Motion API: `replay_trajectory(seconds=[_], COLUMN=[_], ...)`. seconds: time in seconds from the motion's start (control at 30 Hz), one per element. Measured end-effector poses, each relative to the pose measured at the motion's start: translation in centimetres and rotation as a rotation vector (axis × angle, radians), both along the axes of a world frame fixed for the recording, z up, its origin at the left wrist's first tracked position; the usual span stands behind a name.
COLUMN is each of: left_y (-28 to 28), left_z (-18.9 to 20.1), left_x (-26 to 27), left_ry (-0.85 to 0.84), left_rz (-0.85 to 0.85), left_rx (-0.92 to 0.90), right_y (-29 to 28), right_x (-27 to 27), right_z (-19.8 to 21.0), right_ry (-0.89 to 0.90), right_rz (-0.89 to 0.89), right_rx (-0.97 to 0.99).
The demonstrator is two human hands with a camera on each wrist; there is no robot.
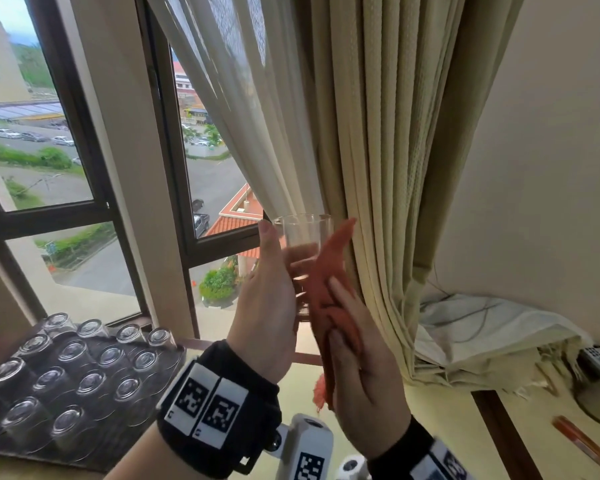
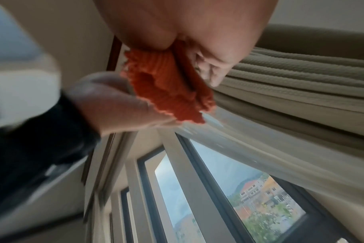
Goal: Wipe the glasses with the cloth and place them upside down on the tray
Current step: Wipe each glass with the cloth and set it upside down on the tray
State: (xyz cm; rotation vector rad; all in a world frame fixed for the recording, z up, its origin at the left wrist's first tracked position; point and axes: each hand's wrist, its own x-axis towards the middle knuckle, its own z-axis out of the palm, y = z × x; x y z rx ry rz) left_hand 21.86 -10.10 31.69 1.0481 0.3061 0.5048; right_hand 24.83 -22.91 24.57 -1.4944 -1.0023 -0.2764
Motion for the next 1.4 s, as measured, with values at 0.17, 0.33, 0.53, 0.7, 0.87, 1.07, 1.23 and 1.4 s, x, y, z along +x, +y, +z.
replay_trajectory(seconds=[0.17,0.33,0.53,0.7,0.87,1.07,1.23,1.4], left_y=[-1.3,-2.3,-0.9,-2.6,-3.3,-1.1,-2.3,-1.6], left_z=[0.3,0.8,1.0,1.1,1.2,0.4,0.0,-0.1], left_x=[-0.3,-0.1,-0.1,-0.4,-0.2,-0.2,0.2,0.2], left_ry=[0.004,0.0,0.005,0.0,0.014,0.042,0.043,-0.026], left_rz=[-0.059,-0.124,-0.083,-0.103,-0.122,-0.03,-0.077,-0.094], left_rx=[0.058,-0.05,-0.002,0.04,-0.088,-0.007,-0.017,-0.124], right_y=[0.6,0.4,-0.2,0.3,0.3,0.4,0.9,0.7], right_x=[1.4,1.2,-0.3,1.7,0.8,-0.5,1.5,-0.2], right_z=[2.7,4.6,-0.2,4.0,4.3,0.9,5.1,3.1], right_ry=[0.236,-0.021,0.128,0.34,-0.004,0.109,0.169,-0.243], right_rz=[-0.098,-0.035,-0.045,-0.107,-0.051,-0.031,-0.056,-0.007], right_rx=[0.085,0.074,0.032,0.134,0.117,0.028,0.13,-0.015])
